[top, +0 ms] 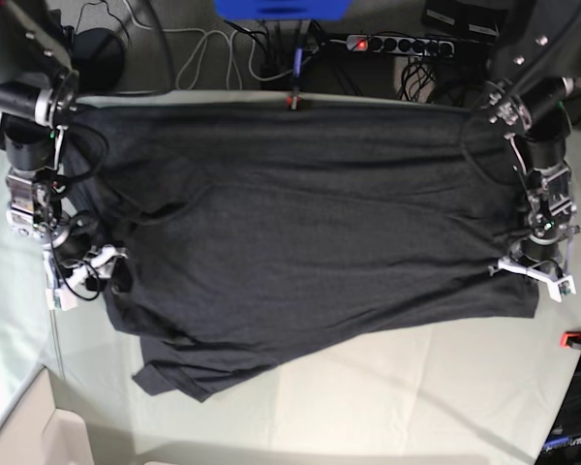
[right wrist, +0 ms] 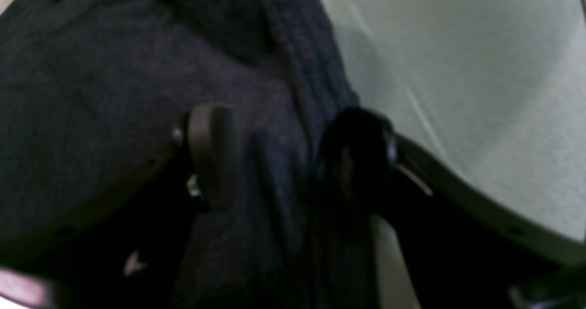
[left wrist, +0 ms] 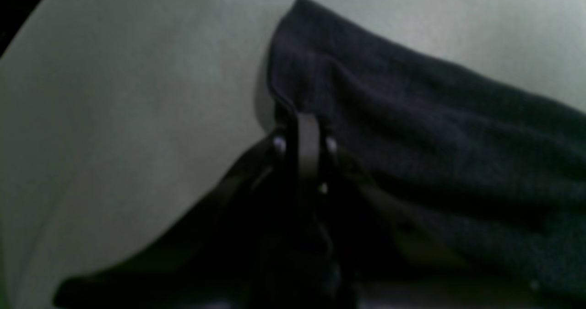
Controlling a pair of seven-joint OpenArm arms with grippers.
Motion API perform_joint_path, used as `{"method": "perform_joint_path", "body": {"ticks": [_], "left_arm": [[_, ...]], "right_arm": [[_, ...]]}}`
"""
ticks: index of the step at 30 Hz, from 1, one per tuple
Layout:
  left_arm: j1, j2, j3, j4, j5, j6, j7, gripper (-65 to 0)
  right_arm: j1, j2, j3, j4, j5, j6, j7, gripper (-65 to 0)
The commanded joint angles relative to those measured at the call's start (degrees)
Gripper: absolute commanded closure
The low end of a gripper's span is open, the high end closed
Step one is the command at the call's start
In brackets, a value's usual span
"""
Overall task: Layout the t-shirt on the table in an organized manner, then fold the t-shirt properly
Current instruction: 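Grasp the shirt side with the right gripper opposite the left gripper, then lift the grasped side with both grippers and fold it over the shirt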
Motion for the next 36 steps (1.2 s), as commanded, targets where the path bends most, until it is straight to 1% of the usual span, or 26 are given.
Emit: {"method": "perform_joint_path", "body": {"ticks": [1, 4, 6, 8, 9, 12, 14, 17, 18, 20, 23, 25, 26, 29, 32, 36], "left_arm": [[-1.58, -0.79, 0.84, 0.93, -0.23, -0.09, -1.55, -0.2], [-1.49, -0.88, 2.42, 0.93, -0.41, -0.09, -1.55, -0.2], [-1.49, -0.88, 2.42, 0.93, -0.41, -0.09, -1.55, -0.2], [-1.49, -0.88, 2.51, 0.93, -0.58, -0.09, -1.55, -0.2], [-1.49, -0.88, 2.6, 0.93, -0.58, -0.09, -1.55, -0.2], [-1.49, -0.88, 2.42, 1.46, -0.85, -0.09, -1.55, -0.2], [-1.49, -0.79, 2.34, 1.9, -0.85, -0.17, -1.55, -0.2], [-1.22, -0.44, 2.25, 5.86, -0.85, -0.17, -1.37, -0.2], [-0.34, 0.0, 2.25, 7.26, -0.93, -0.17, -0.41, -0.2], [0.89, 1.41, 2.16, 12.89, -0.93, -0.17, 3.02, -0.2], [2.64, 2.72, 2.25, 19.92, -0.93, -0.26, 6.45, -0.2], [4.14, 3.69, 2.51, 23.0, -0.93, -0.26, 7.07, -0.2], [4.67, 3.95, 2.51, 24.06, -0.93, -0.26, 7.07, -0.2], [5.81, 4.57, 2.51, 25.29, -0.93, -0.26, 7.07, -0.2], [7.22, 4.66, 2.25, 26.6, -1.02, -0.26, 7.07, -0.2], [9.41, 5.89, 2.16, 30.47, -1.02, -0.26, 7.07, -0.2]], "right_arm": [[1.49, 0.7, 0.15, 0.72, 0.85, 0.67, 0.67, -31.2], [1.58, 0.97, 0.15, 0.72, 0.85, 0.67, 0.76, -20.1], [1.66, 1.06, 0.32, 0.81, 0.85, 0.67, 0.76, -11.2], [1.66, 1.14, 0.41, 0.81, 0.85, 0.67, 0.84, -5.1], [1.66, 1.5, 0.5, 0.9, 0.94, 0.67, 0.84, -3.3], [1.66, 2.2, 0.59, 1.07, 1.21, 0.67, 0.84, -2.6], [1.05, 2.29, 1.2, 3.53, 1.29, 0.67, 0.84, -2.3], [-3.35, 1.85, 5.6, 10.21, 1.29, 0.67, 0.41, -2.4], [-4.58, 1.67, 6.83, 12.94, 1.29, 0.67, 0.14, -2.5], [-7.04, 0.0, 9.38, 17.25, 1.29, 0.67, 0.14, -2.6], [-9.85, -0.61, 12.63, 22.08, 1.29, 0.67, -2.23, -2.6], [-11.61, -0.79, 13.86, 24.63, 1.29, 0.67, -3.29, -2.5], [-12.4, -1.41, 14.3, 25.69, 1.38, 0.67, -3.29, -2.4], [-14.86, -2.2, 15.97, 29.47, 1.38, 0.67, -3.38, -2.3], [-16.71, -4.57, 18.96, 34.48, 1.38, 0.67, -3.55, -2.4], [-19.35, -6.86, 22.65, 39.66, 1.38, 0.67, -3.55, -2.5]]}}
